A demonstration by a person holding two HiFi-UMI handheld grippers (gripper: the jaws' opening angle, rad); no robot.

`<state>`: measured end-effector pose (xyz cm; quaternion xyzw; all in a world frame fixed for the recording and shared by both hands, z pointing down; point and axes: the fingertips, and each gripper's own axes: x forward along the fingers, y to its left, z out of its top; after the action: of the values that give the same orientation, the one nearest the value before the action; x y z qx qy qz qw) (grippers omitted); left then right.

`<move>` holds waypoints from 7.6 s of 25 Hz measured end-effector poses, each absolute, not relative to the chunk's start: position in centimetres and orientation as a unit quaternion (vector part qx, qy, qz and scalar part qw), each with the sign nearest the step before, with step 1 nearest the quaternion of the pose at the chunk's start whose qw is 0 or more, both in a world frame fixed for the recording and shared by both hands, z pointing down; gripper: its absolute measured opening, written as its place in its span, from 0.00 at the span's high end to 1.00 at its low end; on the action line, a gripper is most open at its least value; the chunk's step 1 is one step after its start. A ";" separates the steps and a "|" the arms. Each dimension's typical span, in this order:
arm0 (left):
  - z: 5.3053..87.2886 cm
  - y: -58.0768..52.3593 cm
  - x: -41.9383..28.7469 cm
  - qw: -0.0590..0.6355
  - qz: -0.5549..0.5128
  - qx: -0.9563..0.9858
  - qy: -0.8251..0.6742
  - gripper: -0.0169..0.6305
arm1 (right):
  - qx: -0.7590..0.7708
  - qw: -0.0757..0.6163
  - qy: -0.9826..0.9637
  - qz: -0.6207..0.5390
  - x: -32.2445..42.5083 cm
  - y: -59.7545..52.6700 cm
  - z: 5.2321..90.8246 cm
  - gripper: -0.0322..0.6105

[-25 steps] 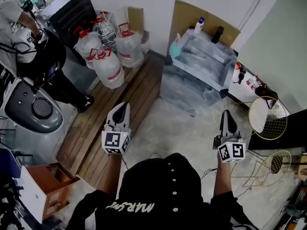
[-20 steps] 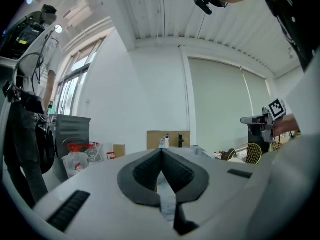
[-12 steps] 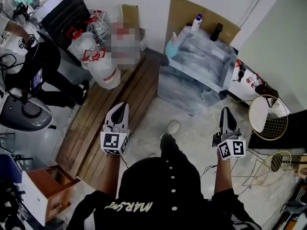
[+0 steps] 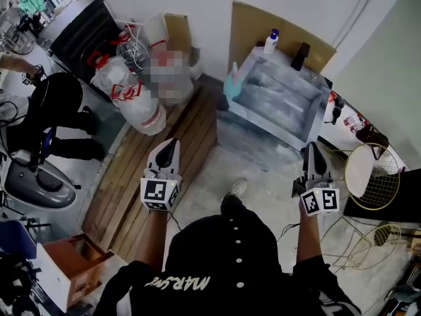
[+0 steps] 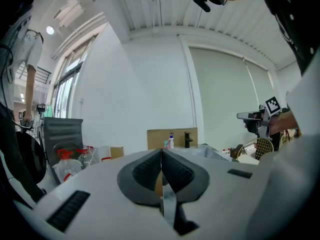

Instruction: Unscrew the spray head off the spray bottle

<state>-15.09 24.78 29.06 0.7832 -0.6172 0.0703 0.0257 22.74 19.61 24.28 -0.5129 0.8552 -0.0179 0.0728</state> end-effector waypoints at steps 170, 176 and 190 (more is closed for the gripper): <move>53.2 -12.8 -2.0 0.071 0.189 0.948 -0.244 0.36 | -0.301 -0.096 0.940 -0.128 -4.6 -10.5 40.7 0.68; 53.2 -12.9 -2.0 0.072 0.192 0.947 -0.248 0.36 | -0.331 -0.117 0.929 -0.121 -4.5 -10.8 41.0 0.67; 53.3 -13.2 -1.9 0.075 0.199 0.943 -0.254 0.36 | -0.319 -0.120 0.934 -0.106 -4.6 -11.8 41.0 0.63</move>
<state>-1.94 -13.18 53.31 0.9435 -0.2540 0.1993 0.0747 -4.58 -11.80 41.02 -0.3185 0.9343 -0.1062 -0.1201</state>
